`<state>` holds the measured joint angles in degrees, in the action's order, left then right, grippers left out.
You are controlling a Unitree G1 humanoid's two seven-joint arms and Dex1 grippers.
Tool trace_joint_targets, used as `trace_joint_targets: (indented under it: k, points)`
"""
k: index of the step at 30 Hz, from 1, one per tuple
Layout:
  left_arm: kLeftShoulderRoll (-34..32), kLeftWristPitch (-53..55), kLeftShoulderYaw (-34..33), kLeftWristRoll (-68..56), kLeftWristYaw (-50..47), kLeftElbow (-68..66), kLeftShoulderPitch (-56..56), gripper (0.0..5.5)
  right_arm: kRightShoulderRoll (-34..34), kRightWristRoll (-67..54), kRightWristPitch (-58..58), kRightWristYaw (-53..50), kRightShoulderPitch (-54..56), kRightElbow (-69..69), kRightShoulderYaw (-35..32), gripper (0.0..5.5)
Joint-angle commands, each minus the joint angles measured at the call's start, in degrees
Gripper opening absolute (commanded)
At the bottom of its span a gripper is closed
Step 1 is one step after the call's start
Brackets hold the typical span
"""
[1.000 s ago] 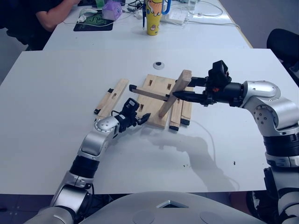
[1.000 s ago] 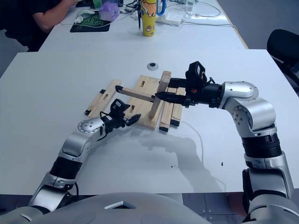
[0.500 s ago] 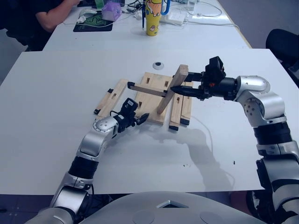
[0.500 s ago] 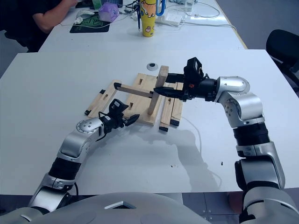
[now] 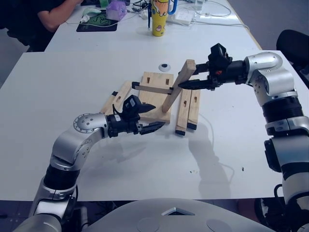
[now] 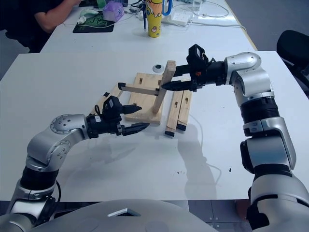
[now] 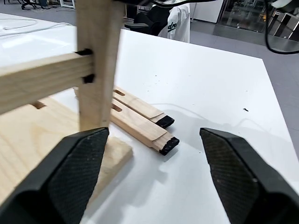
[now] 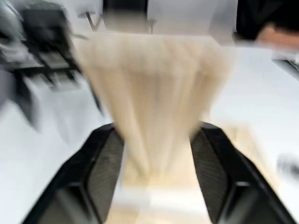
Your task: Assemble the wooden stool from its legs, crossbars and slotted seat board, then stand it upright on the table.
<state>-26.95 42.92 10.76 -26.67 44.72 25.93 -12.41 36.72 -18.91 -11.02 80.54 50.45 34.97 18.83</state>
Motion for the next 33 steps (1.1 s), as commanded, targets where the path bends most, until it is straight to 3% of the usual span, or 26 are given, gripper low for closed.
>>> trace_joint_targets:
  k: [1, 7, 13, 18, 23, 33]
  points:
    - [0.5, 0.7, 1.1, -0.8, -0.7, 0.5, 0.9, 3.61, -1.8, 3.9, 3.1, -0.6, -0.7, 4.5, -0.9, 2.94]
    - [-0.5, 0.5, 1.7, -1.1, -1.2, 1.0, 3.1, 3.61, 2.1, 2.8, 0.5, -2.2, -5.1, -1.6, -7.9, 3.09]
    - [0.0, 0.0, 2.6, 0.8, -5.1, 1.9, 5.9, 3.61, 10.1, -0.4, -13.6, -7.6, -29.0, -28.3, -13.4, 3.09]
    - [1.6, -1.0, 2.5, 1.0, -8.3, 2.3, 7.8, 3.61, 4.0, 4.2, -11.2, -22.0, -40.7, -37.6, -13.9, 3.09]
    - [2.0, -1.2, 2.8, 0.7, -8.1, 1.8, 7.6, 3.61, 2.0, 10.2, -4.5, -28.2, -41.4, -35.9, -12.6, 3.09]
    - [1.8, -1.8, 2.4, 1.0, -7.9, 0.9, 7.2, 3.61, 5.4, 22.0, 2.8, -27.5, -38.2, -29.3, -6.0, 3.09]
